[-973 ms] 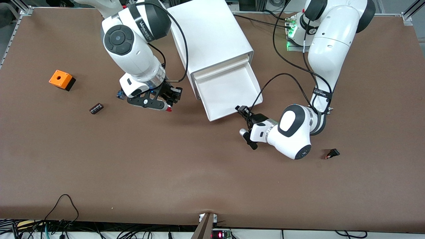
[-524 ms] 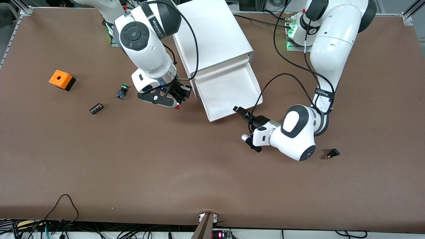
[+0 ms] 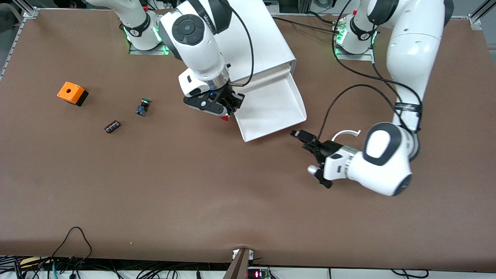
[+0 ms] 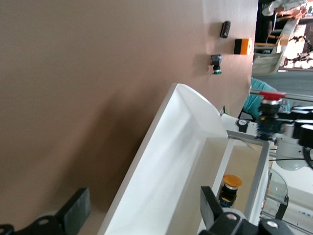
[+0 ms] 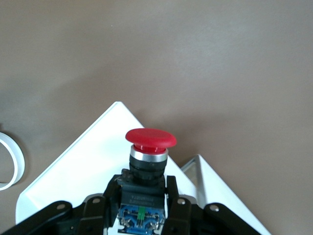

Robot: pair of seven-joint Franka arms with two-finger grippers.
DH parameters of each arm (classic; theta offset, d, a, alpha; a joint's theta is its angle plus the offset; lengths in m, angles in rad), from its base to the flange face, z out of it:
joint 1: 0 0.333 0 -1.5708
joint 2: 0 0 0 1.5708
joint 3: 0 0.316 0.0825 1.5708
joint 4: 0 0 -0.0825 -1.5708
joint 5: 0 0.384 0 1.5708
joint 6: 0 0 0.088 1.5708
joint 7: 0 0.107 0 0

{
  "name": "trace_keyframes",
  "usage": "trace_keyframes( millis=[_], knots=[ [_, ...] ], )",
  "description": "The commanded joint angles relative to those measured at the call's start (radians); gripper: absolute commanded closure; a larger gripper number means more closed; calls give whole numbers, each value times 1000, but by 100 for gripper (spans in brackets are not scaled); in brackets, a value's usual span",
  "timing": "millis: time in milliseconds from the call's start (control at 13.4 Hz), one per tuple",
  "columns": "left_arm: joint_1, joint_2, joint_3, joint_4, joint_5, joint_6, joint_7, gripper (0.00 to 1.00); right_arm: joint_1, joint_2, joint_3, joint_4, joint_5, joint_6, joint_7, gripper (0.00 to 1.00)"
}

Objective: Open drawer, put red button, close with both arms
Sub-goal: 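Carry the red button over the drawer while the left gripper releases the handle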

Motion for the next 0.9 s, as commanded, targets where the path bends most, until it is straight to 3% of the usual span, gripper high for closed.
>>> trace_keyframes(
  millis=[0,299,599,823],
  knots=[
    [44,-11,-3,56,64,-38,-4,1,44,30,-7,4,-17,63,89,78],
    [116,-63,0,56,162,-35,-9,1,102,104,-7,14,-37,160,215,77],
    [119,-93,11,56,314,-35,-72,1,132,170,8,44,-81,207,317,76],
    [121,-125,26,56,359,-35,-196,1,144,189,8,50,-87,220,344,68]
  ],
)
